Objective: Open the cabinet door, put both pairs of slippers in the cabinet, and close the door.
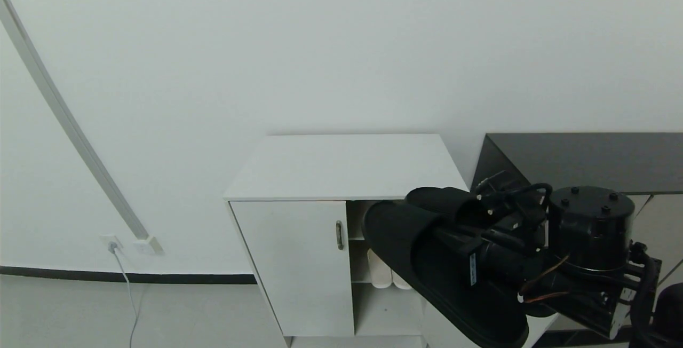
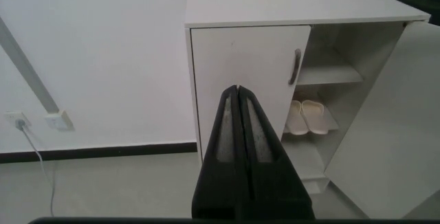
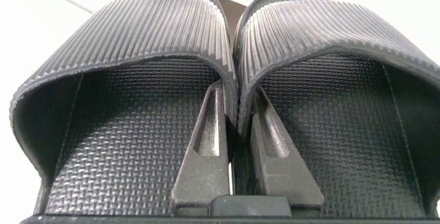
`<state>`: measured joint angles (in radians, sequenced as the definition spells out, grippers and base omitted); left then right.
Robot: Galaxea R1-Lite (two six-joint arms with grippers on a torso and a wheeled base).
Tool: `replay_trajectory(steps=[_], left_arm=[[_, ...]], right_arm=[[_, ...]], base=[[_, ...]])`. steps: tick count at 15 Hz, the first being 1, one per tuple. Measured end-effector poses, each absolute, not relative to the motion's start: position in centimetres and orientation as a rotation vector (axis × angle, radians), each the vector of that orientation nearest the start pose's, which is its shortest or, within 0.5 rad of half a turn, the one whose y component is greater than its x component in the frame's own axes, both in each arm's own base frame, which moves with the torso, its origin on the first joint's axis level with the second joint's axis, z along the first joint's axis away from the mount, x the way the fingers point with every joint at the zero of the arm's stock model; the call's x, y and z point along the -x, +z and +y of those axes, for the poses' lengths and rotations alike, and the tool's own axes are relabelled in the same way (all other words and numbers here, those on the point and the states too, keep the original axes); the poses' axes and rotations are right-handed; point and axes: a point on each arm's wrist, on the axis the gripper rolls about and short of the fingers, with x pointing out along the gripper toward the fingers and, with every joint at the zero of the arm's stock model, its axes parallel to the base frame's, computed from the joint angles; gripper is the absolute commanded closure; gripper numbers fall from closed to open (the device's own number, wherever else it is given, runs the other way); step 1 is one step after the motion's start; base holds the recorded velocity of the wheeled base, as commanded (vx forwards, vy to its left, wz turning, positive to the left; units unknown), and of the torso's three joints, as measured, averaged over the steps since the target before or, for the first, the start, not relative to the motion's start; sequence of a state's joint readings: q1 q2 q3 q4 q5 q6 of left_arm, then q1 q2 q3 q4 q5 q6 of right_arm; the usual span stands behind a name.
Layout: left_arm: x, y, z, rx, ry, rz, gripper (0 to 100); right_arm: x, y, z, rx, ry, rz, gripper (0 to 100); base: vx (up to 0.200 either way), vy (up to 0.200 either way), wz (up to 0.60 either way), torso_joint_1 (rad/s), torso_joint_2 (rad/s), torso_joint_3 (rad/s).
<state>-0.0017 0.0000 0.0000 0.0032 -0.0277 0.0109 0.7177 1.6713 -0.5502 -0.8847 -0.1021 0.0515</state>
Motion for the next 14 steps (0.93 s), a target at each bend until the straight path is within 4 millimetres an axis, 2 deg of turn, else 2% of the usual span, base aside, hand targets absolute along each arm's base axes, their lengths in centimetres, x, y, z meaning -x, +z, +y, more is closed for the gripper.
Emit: replay_trajectory(steps=[7,14], left_arm=[[2.28,7.52,-0.06,-0.011,-0.029,0.003,100],[2.28,7.52,-0.06,-0.010,-0.029,0.003,100]], right_arm=[[-20.79,14.65,17.92,0.052,0.608,0.247,100],[-20.63,14.32,17.91,0.059,0.612,0.259,100]], base=[[0.000,0.000,0.00,-0.011,0.01,0.010],[0.000,0.000,0.00,-0.156,0.35,0.196]])
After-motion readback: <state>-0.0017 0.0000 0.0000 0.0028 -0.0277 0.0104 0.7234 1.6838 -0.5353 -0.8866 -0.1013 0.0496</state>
